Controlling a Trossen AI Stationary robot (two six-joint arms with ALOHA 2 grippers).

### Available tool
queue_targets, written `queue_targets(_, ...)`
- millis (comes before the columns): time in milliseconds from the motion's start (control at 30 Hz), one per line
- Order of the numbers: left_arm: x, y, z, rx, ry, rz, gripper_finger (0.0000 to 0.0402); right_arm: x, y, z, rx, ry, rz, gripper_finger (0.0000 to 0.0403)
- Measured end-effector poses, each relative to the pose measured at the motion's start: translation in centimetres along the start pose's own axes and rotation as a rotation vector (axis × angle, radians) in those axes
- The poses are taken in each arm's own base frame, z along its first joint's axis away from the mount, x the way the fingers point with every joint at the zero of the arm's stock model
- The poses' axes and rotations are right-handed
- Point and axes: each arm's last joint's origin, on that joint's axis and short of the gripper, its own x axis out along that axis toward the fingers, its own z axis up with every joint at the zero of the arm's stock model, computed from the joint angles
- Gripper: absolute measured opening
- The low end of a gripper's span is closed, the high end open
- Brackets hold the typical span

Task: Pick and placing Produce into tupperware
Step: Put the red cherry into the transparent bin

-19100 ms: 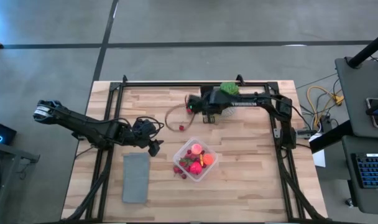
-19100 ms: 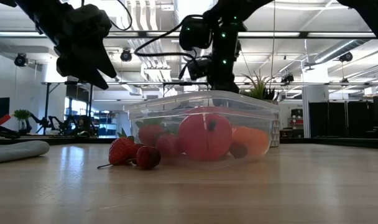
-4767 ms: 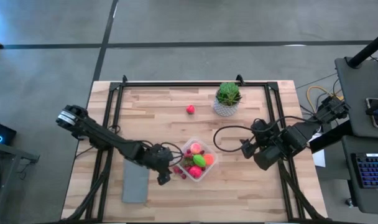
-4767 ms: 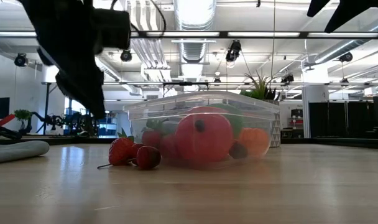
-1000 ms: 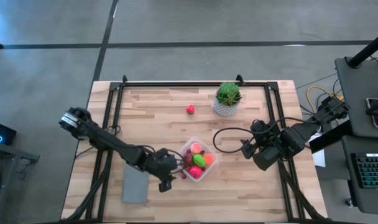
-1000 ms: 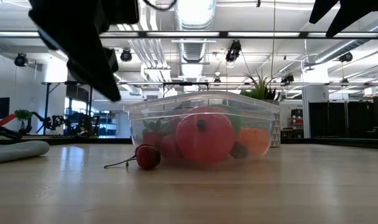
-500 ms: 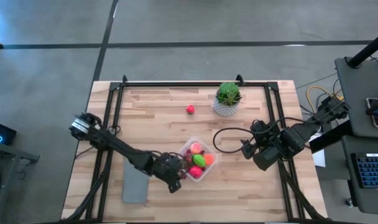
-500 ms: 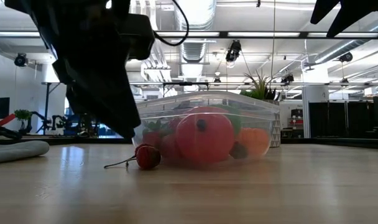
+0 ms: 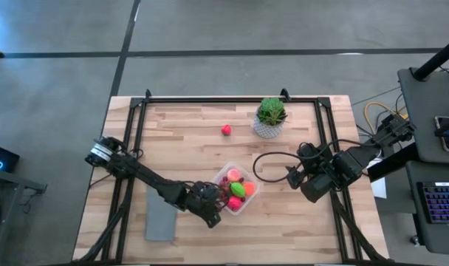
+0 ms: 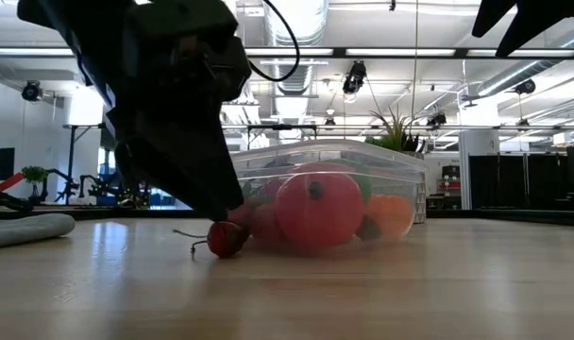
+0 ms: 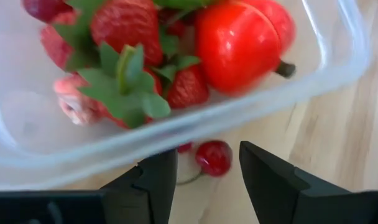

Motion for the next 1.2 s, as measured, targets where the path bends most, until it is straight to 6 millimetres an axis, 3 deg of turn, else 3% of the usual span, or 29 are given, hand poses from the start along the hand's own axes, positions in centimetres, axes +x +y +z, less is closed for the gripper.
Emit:
queue_targets(333, 0.2, 0.8, 0.8, -0.045, -0.027, 0.044, 0.0160, 0.0, 0.0, 0.0, -0.014, 0.000, 0.000, 0.0324)
queue_targets(1200, 1.4, 1.6, -0.4, 0.116, 0.032, 0.094, 0.0160, 0.0, 0.0, 0.0, -0.014, 0.000, -0.001, 0.0325)
